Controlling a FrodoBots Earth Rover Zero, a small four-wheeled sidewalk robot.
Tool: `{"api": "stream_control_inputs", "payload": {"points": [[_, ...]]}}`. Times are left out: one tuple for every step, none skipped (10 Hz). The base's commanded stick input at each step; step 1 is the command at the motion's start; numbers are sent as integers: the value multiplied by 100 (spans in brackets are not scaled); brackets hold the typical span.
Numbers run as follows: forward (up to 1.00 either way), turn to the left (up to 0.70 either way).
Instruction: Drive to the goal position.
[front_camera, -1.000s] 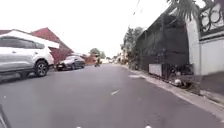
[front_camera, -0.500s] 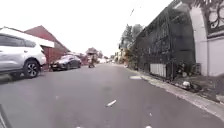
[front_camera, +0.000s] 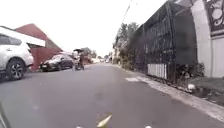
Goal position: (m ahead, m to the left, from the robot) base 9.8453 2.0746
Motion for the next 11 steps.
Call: {"api": "stream_control_inputs", "payload": {"points": [[100,0],[100,0],[100,0],[100,0],[100,0],[100,0],[100,0],[100,0],[100,0],[100,0],[100,0]]}}
